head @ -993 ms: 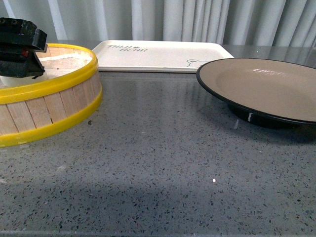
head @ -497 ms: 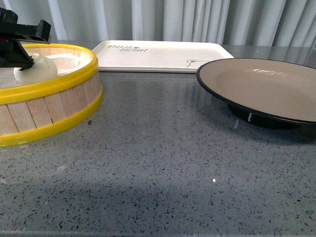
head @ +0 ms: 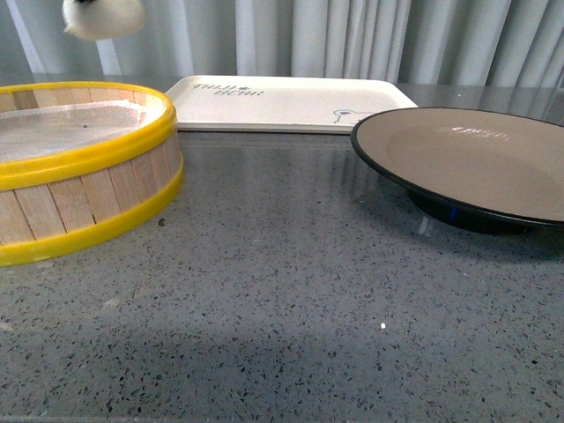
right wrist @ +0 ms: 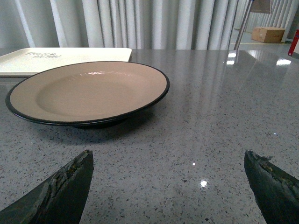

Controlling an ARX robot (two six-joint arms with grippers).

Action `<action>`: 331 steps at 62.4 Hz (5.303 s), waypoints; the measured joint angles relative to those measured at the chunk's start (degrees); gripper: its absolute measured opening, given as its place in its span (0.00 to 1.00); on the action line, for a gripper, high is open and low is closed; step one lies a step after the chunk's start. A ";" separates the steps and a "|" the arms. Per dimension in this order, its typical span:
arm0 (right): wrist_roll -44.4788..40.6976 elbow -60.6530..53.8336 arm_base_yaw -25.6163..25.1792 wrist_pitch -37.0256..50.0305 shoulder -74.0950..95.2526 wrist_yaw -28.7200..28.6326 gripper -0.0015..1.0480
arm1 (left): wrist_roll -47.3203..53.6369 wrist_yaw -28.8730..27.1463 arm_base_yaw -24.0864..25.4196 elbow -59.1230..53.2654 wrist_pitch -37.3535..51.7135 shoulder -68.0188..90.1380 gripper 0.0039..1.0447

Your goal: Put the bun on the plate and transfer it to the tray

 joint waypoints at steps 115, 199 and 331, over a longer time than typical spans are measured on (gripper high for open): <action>0.00 0.00 0.00 0.00 0.00 0.00 0.92 | 1.22 -6.34 -32.35 24.61 -5.92 30.77 0.39; 0.00 0.00 0.00 0.00 0.00 0.00 0.92 | 0.24 -7.21 -4.76 -24.13 17.90 -30.69 0.75; 0.00 0.00 0.00 0.00 0.00 0.00 0.92 | -3.39 8.17 15.58 -71.54 12.85 -84.00 0.04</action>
